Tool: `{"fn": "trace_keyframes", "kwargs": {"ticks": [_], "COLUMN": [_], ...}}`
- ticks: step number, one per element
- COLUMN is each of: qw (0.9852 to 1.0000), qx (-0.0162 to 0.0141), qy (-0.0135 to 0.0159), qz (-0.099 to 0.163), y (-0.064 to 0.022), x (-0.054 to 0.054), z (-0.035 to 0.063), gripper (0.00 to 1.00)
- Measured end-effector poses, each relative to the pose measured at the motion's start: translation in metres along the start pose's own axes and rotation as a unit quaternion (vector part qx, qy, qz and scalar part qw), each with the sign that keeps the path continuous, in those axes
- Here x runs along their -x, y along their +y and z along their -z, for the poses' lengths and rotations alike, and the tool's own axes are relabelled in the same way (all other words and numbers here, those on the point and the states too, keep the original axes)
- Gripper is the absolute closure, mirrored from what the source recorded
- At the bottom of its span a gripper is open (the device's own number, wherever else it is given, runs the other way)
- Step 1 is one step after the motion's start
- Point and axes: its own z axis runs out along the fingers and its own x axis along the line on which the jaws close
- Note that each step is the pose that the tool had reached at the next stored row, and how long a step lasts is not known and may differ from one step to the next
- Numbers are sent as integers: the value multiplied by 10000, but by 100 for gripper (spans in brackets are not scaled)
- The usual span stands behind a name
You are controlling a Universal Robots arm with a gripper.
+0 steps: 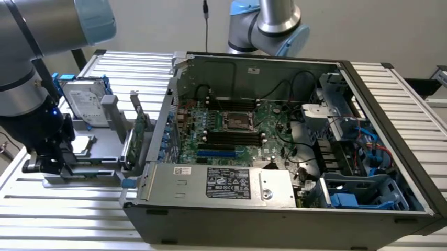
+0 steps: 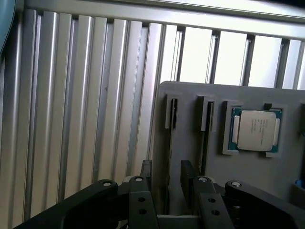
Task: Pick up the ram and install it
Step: 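Pick up the ram and move it above insertion slot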
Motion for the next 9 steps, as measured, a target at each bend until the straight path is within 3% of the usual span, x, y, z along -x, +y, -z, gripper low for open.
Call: {"fn": "trace_keyframes", "kwargs": {"ticks": [6, 9], "qw": [10000, 10000], "qx": [0, -2], "qy": [-3, -19], "qz": [-3, -5], "y": [-16, -42], "x": [-16, -23], "z": [-98, -137], "gripper": [62, 62]}}
